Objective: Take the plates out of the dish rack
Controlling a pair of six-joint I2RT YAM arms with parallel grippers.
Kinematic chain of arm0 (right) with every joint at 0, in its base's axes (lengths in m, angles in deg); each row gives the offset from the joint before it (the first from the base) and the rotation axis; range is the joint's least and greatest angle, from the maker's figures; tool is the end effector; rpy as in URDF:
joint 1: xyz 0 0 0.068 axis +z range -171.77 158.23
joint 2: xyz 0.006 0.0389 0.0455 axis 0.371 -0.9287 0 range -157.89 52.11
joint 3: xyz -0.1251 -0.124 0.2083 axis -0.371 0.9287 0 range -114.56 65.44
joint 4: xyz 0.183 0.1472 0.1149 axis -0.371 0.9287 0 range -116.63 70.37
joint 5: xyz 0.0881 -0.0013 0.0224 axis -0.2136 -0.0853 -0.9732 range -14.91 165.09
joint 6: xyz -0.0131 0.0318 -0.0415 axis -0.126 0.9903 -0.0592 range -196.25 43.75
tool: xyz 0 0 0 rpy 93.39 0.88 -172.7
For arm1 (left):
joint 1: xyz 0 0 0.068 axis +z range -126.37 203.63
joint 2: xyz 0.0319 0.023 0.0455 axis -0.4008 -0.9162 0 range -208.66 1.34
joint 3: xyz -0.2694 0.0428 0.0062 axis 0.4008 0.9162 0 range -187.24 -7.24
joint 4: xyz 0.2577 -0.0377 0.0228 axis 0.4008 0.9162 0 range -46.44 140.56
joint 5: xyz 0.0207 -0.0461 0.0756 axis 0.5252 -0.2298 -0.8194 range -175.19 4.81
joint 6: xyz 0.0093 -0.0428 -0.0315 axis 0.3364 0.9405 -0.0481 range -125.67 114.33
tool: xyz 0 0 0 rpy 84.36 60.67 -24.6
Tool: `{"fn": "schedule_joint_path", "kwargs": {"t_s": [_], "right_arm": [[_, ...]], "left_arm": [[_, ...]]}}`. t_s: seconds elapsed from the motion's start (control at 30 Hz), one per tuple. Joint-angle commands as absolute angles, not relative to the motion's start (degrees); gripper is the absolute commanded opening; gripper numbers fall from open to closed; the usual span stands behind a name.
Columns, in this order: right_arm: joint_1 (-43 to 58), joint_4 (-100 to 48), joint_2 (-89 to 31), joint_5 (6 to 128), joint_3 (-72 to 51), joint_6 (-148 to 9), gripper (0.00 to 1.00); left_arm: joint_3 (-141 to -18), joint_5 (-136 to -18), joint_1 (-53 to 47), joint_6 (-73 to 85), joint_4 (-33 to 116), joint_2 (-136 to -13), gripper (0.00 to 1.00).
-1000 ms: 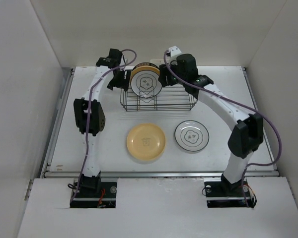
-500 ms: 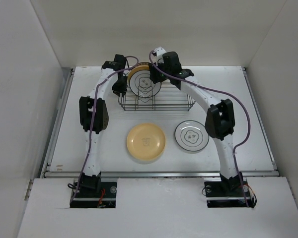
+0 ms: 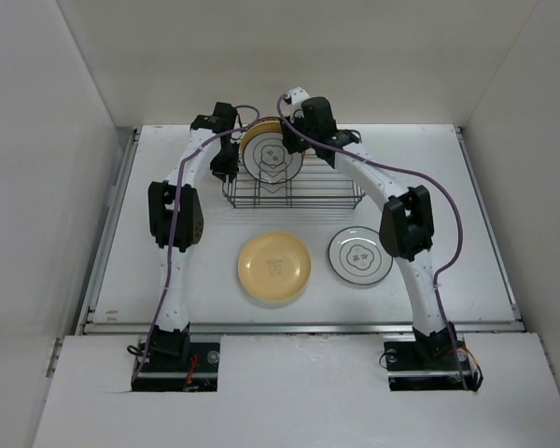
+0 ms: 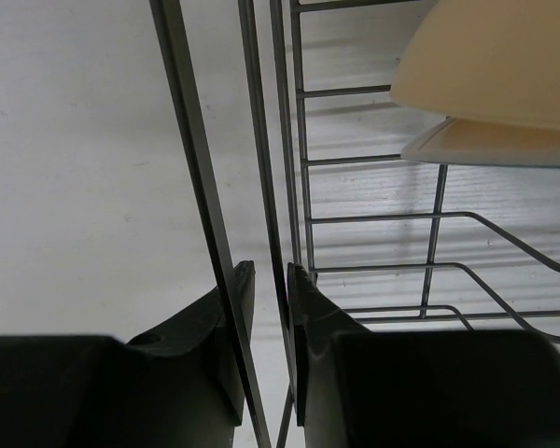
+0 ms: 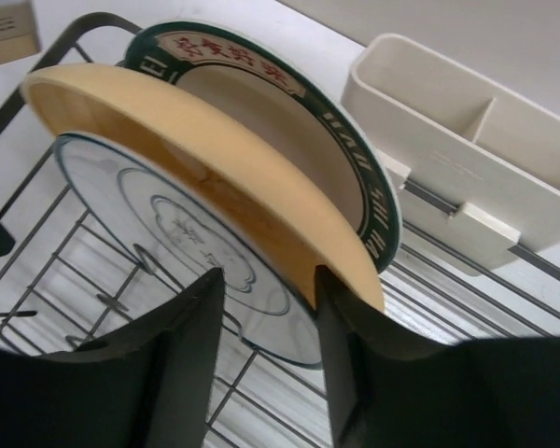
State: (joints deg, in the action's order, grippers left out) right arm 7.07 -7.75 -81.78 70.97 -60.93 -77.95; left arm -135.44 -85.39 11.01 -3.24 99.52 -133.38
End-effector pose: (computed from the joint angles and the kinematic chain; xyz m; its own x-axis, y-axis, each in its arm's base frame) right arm 0.4821 0.2685 0.2826 -0.3734 -0.2393 -0.8963 -0.5489 0.8358 0.0055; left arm 0.4944 -0.1107 0.2357 -0.8739 0.1521 -0.4617 0.1799 0.9836 -0.0164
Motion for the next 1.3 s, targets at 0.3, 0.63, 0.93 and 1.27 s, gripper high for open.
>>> {"fn": "schedule_joint_path", "kwargs": {"t_s": [0.3, 0.63, 0.93, 1.27], "right_arm": [[8.4, -10.5, -74.6, 70.7, -55.8, -80.3, 0.0], [11.5, -19.1, -59.0, 81.5, -43.2, -82.8, 0.0], [11.5, -18.6, -49.9, 85.1, -37.2, -76.8, 0.0], [-0.1, -7.1, -28.3, 74.5, -13.3, -43.9, 0.0]], "left_arm": [[-134.0, -82.3, 11.9, -3.4, 105.2, -132.0, 0.0], [-134.0, -81.1, 13.0, 0.5, 105.7, -130.9, 0.0], [-132.1, -79.9, 13.0, 1.0, 105.7, -129.4, 0.0], [-127.3, -78.9, 13.0, 2.9, 104.5, -124.6, 0.0]]}}
